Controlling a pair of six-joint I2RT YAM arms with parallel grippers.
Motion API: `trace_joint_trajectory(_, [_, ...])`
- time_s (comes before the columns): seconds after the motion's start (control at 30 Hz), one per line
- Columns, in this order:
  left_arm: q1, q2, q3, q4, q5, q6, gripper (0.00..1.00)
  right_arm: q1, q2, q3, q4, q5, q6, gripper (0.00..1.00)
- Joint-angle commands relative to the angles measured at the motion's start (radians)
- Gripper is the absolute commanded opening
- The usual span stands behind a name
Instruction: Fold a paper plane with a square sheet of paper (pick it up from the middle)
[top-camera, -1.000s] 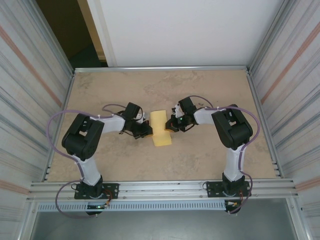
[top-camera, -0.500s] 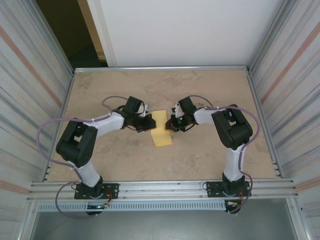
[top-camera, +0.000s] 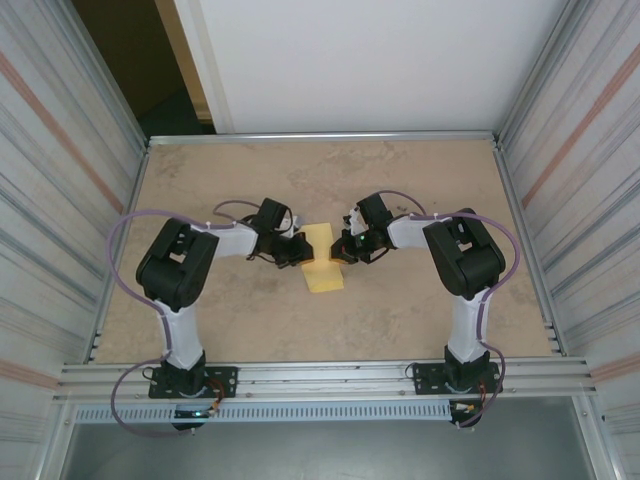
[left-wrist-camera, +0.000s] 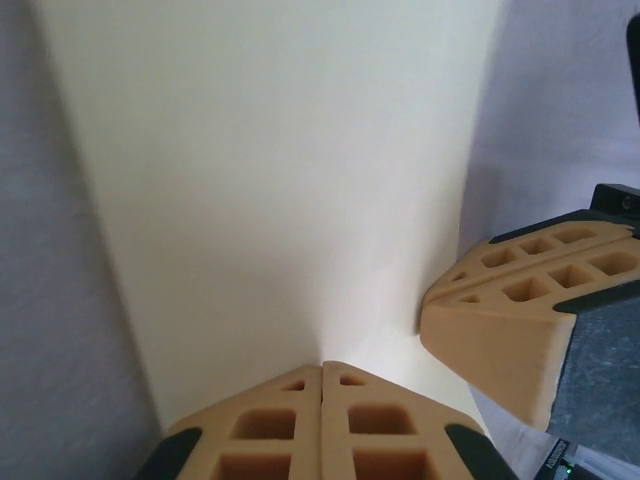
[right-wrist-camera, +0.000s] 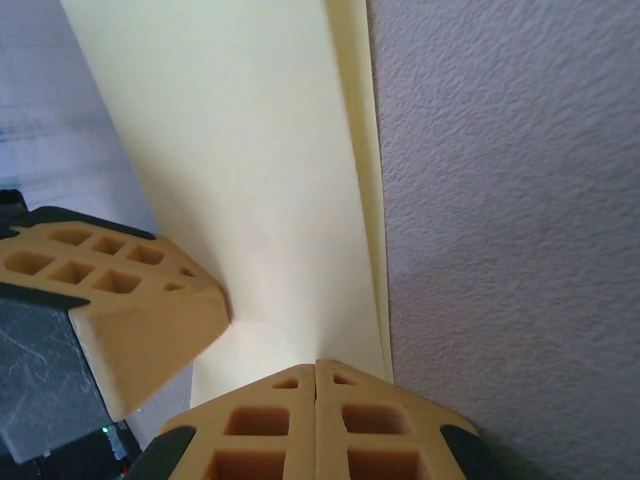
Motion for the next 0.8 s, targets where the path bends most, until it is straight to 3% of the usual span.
trace_joint_trajectory(0.0, [0.069, -0.017, -0.073, 0.017, -0.022, 0.000, 0.07, -0.007, 0.152, -0.103, -0.237, 0.304, -0.044, 0.00])
trace_joint_trajectory(0.23, [0.186, -0.098, -0.096, -0.022, 0.003, 0.051, 0.07, -0.011, 0.144, -0.113, -0.232, 0.310, -0.045, 0.00])
trace_joint_trajectory(0.47, [0.065, -0.204, -0.096, 0.087, 0.019, -0.025, 0.07, -0.008, 0.149, -0.113, -0.232, 0.306, -0.045, 0.00])
trace_joint_trajectory(0.6, [-0.020, -0.124, -0.033, 0.114, 0.013, -0.044, 0.07, -0.008, 0.156, -0.115, -0.229, 0.307, -0.047, 0.00])
trace_joint_trajectory(0.77, [-0.027, -0.013, 0.039, 0.099, -0.003, -0.032, 0.07, -0.007, 0.156, -0.120, -0.225, 0.305, -0.047, 0.00])
